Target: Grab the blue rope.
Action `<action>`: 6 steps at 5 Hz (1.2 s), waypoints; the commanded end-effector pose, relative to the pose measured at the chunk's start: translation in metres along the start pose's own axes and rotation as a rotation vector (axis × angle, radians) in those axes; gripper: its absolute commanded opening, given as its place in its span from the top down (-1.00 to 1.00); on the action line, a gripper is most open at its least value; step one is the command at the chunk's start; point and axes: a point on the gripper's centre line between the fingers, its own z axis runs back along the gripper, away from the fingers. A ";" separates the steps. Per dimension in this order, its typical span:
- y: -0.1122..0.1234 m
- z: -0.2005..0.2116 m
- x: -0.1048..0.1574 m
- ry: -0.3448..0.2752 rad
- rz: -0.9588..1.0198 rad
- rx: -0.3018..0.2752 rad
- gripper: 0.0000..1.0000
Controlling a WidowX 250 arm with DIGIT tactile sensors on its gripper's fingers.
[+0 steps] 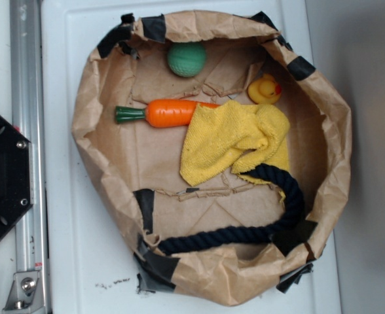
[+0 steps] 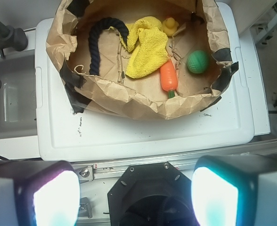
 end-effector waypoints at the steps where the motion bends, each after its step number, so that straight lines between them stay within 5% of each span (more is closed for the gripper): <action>1: 0.000 0.000 0.000 0.000 0.000 0.000 -1.00; 4: 0.012 -0.112 0.121 -0.013 0.135 0.030 -1.00; 5: 0.007 -0.149 0.131 0.019 0.119 0.051 -1.00; 6: -0.027 -0.186 0.139 0.050 0.050 0.053 -1.00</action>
